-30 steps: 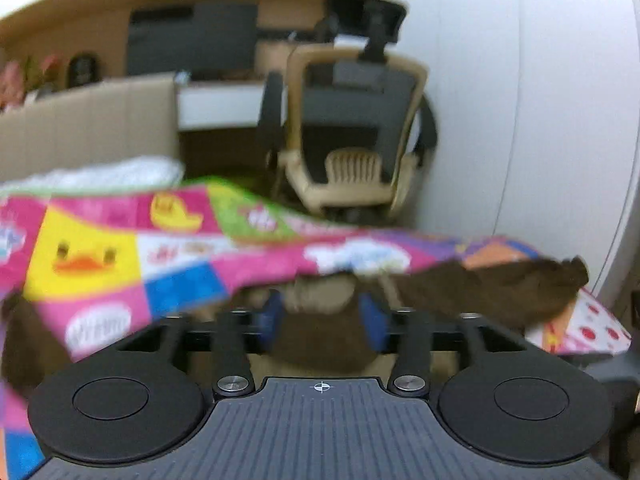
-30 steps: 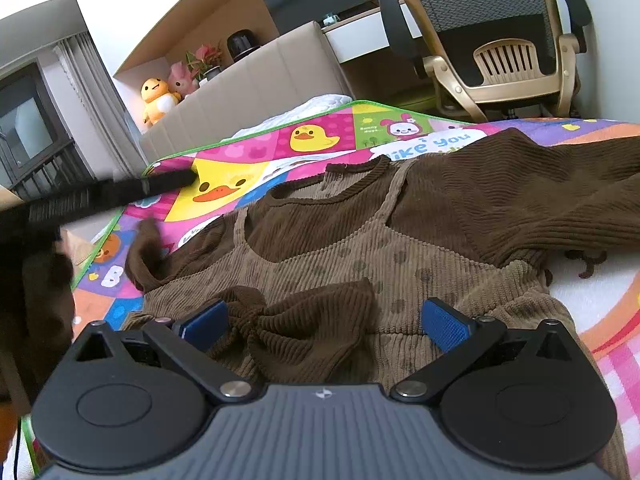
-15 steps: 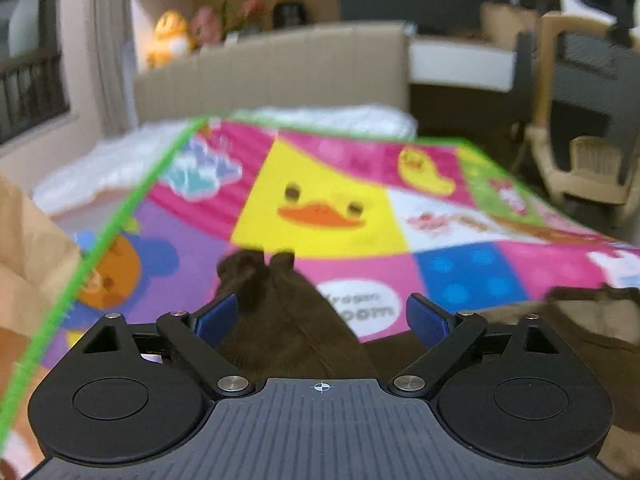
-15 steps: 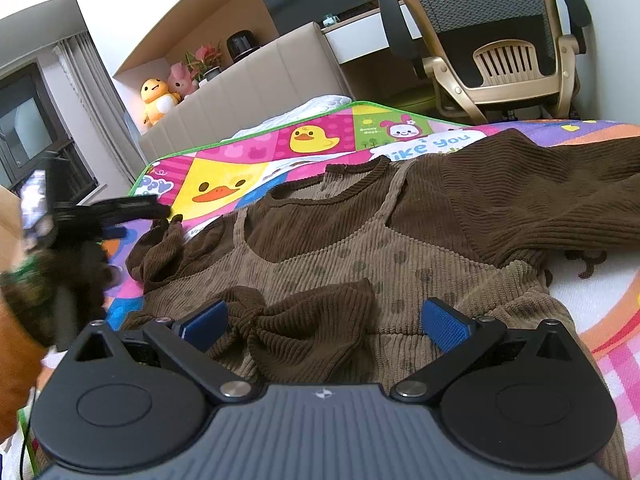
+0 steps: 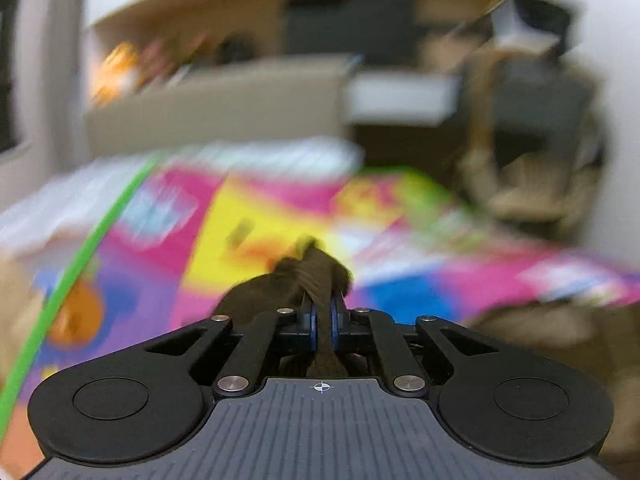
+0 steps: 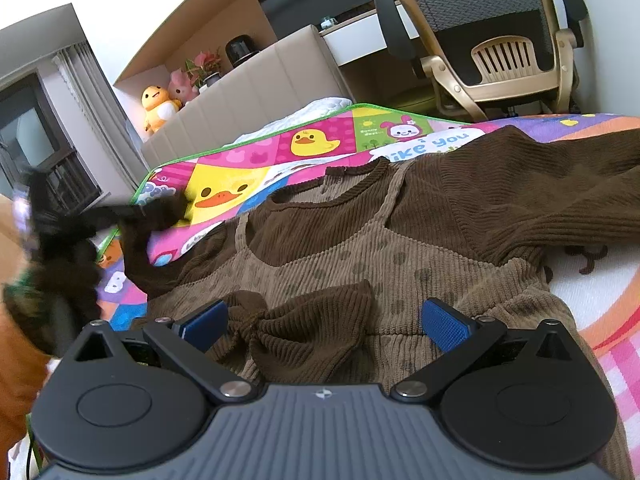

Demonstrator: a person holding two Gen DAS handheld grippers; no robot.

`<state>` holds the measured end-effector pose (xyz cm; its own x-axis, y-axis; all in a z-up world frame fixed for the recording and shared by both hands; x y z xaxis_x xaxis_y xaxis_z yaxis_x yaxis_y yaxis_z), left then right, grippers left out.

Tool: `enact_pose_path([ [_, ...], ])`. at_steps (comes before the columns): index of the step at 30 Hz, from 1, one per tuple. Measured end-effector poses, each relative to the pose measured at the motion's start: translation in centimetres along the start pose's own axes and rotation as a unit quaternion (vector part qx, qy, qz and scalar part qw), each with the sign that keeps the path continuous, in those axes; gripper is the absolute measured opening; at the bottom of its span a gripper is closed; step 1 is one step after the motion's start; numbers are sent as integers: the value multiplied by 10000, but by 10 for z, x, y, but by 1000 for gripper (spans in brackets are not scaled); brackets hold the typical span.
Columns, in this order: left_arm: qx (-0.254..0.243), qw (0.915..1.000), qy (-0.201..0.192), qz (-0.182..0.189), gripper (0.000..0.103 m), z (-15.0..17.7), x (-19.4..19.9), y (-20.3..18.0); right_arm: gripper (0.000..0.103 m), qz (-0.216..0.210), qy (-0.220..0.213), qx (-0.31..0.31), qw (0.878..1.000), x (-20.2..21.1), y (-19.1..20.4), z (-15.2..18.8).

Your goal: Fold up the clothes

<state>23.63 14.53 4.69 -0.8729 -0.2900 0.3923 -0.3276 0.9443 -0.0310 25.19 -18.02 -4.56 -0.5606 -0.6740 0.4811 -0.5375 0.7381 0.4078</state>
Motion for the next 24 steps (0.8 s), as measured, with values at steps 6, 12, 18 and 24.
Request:
enact_pose_path([
  [6,-344,9797,90,1975,26,-2,37,-65,103,-25,-29,-90,10000,0,-2,0],
  [12,-399,9610,923,2576,83,51,33,-73,103,350,263,494,9978,-8,16,-2],
  [18,-245,9619,909,2565,95,59,50,-46,103,868,828,1384,9831,-22,41,-4],
  [24,171,9652,1011,2408,100,54,48,-15,102,1407,-151,1498,9785,12,49,-34],
])
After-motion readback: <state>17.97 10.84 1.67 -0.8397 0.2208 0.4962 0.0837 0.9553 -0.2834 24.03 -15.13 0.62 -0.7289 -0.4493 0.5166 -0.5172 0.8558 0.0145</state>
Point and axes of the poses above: each gripper's, at about its wrist camera, not at the fingertips, and x roughly against the way its jaws point, y to its left, z to its underside, the point moved 1 cm from there along -x, roughly the way its jaws point, and after that the axes turned 4 degrees about x, right-handed, at the moved point
